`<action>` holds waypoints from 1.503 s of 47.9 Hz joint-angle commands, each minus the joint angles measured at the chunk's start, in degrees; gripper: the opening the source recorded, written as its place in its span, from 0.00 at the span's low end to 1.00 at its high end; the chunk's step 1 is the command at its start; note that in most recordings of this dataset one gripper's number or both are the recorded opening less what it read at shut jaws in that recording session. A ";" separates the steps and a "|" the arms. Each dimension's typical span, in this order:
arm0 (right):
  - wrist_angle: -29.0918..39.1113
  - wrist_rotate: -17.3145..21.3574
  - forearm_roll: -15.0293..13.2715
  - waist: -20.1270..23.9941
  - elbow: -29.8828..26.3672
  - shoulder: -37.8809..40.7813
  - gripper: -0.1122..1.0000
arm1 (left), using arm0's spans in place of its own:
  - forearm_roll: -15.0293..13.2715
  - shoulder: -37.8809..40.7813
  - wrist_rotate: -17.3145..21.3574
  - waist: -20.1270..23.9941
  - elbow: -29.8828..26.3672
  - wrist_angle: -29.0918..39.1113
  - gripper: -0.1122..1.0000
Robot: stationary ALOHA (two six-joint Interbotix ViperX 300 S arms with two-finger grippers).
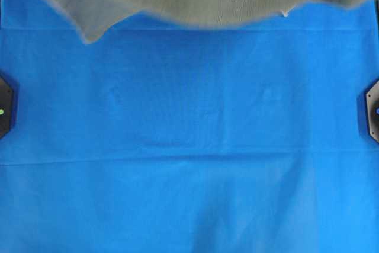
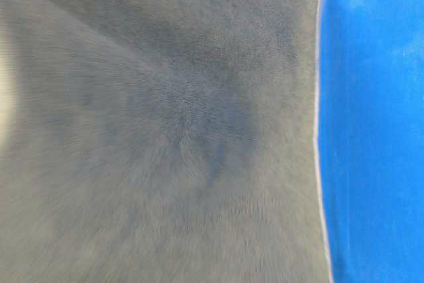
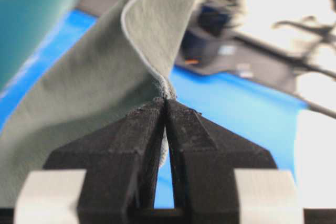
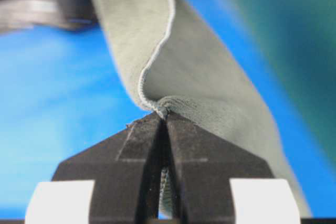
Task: Fold a large towel.
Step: 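Lift the towel with both grippers and shake it out in the air, then lay the towel flat on the table and open both grippers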
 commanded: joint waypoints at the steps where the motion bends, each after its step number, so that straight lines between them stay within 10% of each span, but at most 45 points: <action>1: -2.46 0.00 3.87 3.34 -2.20 -0.53 0.10 | 0.18 -0.88 -2.37 -1.85 -1.14 -0.18 0.11; 24: -7.29 0.44 7.21 7.56 -3.52 -1.58 0.10 | 0.88 -4.57 -7.29 -2.81 -2.99 0.62 0.11; 37: -1.23 6.59 -3.08 -5.80 0.00 -0.79 0.11 | 1.14 -1.23 -4.92 12.04 1.76 2.20 0.11; 49: 1.85 9.32 -5.98 -16.35 10.90 4.04 0.10 | 1.32 2.81 -3.16 20.04 12.83 -1.23 0.11; 67: -6.77 8.96 -23.64 -27.95 14.77 13.36 0.10 | 1.14 14.24 12.13 30.23 19.07 -14.68 0.11; 72: -9.67 8.88 -24.52 -28.74 14.85 15.21 0.10 | 1.05 16.17 13.18 30.50 19.16 -16.17 0.11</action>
